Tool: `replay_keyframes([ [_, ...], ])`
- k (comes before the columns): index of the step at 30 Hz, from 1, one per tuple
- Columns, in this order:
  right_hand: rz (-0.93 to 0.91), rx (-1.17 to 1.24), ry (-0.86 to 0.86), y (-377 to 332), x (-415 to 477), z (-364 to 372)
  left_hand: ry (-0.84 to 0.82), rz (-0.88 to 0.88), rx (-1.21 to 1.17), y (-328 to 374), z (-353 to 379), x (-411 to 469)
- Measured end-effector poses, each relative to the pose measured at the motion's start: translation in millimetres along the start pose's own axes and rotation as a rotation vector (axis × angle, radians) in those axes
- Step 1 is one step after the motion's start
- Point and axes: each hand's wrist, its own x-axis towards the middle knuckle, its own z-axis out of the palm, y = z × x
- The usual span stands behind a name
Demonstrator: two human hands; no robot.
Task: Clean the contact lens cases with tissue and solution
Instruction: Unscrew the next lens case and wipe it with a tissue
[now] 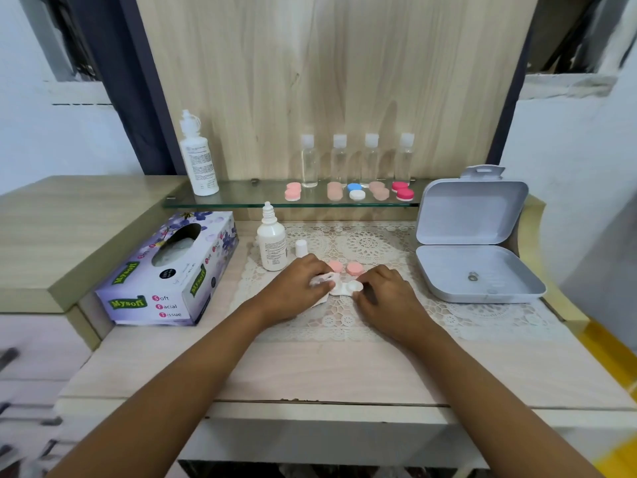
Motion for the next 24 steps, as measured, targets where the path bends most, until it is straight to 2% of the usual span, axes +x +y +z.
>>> replay_keyframes([
  [4,-0.011,-0.004,0.018,-1.4,-2.1,1.0,0.138,-0.073,-0.215,9.2,-3.7,-6.4],
  [11,0.003,0.120,0.062,-5.8,-3.8,-0.4,0.215,-0.117,-0.437,24.2,-4.3,-6.5],
  [17,-0.033,0.355,0.274,-9.9,-4.5,-10.8,0.246,-0.145,-0.653,42.7,-0.9,0.1],
  [24,-0.098,0.393,0.422,-11.9,-5.2,-11.0,0.244,-0.152,-0.769,54.9,9.0,3.1],
])
